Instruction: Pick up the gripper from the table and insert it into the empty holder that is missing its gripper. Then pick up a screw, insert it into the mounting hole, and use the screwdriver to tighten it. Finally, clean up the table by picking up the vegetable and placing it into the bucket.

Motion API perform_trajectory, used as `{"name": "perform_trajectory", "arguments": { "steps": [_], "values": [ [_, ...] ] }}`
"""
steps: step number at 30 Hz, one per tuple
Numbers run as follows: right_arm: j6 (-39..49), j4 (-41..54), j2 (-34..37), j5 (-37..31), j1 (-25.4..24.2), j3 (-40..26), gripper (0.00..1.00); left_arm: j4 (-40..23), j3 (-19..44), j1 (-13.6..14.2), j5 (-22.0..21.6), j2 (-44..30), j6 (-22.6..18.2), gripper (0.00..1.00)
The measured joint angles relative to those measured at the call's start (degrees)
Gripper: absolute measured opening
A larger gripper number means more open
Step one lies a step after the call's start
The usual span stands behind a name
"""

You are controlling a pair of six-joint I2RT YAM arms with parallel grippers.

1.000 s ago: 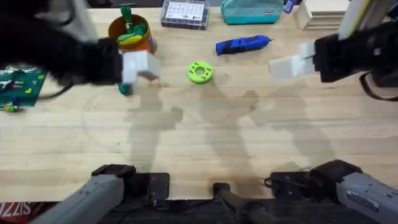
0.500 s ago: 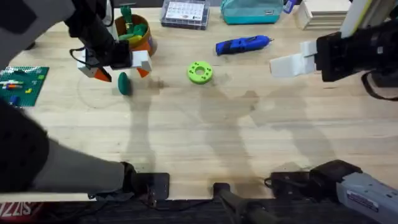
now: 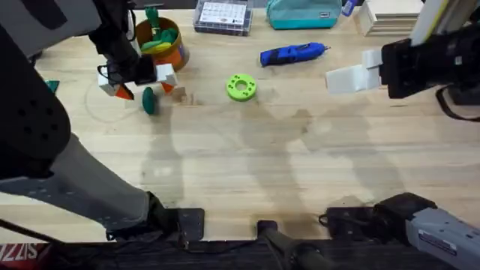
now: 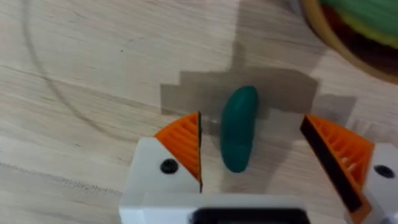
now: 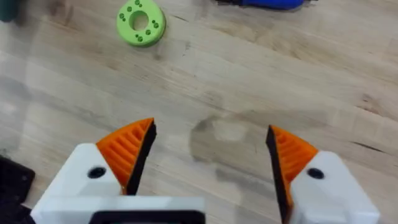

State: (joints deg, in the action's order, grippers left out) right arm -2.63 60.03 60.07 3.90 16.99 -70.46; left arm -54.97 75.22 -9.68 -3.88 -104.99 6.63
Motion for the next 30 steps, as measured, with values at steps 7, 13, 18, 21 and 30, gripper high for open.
{"name": "perform_trajectory", "arguments": {
  "steps": [7, 13, 18, 21, 30],
  "values": [
    [0.0, 0.0, 0.01, 0.0, 0.0, 0.0, 0.994, 6.72, -2.81, -0.65, 0.17, -1.23, -0.01, 0.985],
    [0.0, 0.02, -0.01, 0.0, 0.0, 0.0, 0.994, 9.81, -5.21, -0.76, 1.25, -0.61, -0.44, 0.985],
    [0.0, 0.0, -0.01, 0.0, 0.0, 0.0, 0.994, 9.35, -5.22, -0.67, 2.04, -0.61, -0.44, 0.733],
    [0.0, 0.02, 0.0, 0.0, 0.0, 0.0, 0.994, 8.52, -5.21, -0.68, 1.08, -0.59, -0.56, 0.269],
    [0.0, 0.02, -0.01, 0.0, 0.0, 0.0, 0.994, 6.96, -5.33, -0.8, 1.79, -0.44, -0.76, 0.031]
  ]
}}
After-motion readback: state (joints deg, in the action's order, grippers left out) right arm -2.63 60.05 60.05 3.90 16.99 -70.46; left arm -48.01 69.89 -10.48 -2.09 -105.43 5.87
